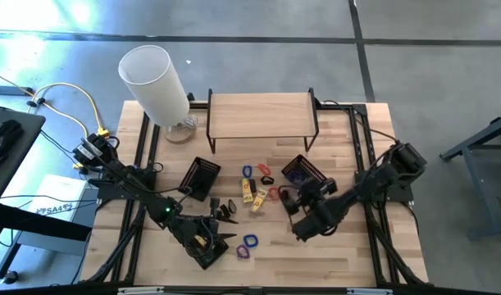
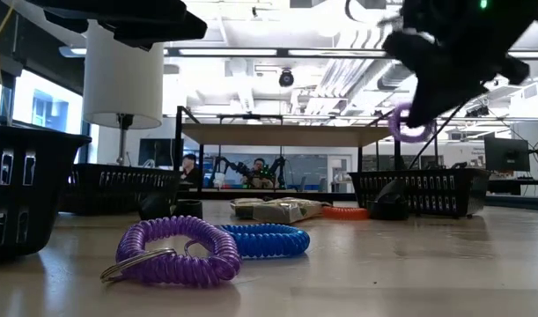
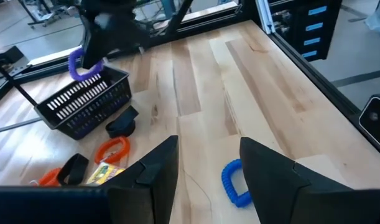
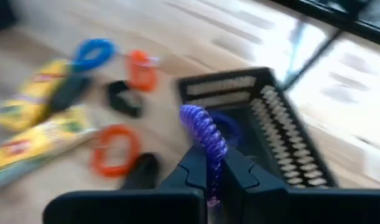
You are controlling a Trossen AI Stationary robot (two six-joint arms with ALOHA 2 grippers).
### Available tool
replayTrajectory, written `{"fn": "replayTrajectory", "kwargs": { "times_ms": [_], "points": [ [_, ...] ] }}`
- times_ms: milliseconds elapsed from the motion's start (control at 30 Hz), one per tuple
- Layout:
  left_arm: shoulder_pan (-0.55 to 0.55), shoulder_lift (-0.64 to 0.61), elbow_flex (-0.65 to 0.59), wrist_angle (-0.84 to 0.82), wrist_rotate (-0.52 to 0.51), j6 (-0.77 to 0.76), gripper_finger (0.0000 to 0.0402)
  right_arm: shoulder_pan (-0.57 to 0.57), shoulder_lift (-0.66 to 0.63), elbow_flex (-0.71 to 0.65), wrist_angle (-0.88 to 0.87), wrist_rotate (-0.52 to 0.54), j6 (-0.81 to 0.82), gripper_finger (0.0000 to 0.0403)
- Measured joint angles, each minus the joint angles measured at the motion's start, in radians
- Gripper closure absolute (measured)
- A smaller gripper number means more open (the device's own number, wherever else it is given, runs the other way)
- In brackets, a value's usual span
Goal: Pick & Place Office Desk Supplies
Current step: Put the top purple spring keychain into the top right black bin
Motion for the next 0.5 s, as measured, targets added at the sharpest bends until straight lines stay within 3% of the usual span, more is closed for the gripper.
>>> {"fn": "replayTrajectory", "kwargs": {
  "times_ms": [500],
  "points": [
    [0.0, 0.0, 0.0, -0.026, 0.004, -0.027, 0.0238, -0.146, 0.0, -0.146, 0.07, -0.107, 0.053, 0.038]
  ]
}}
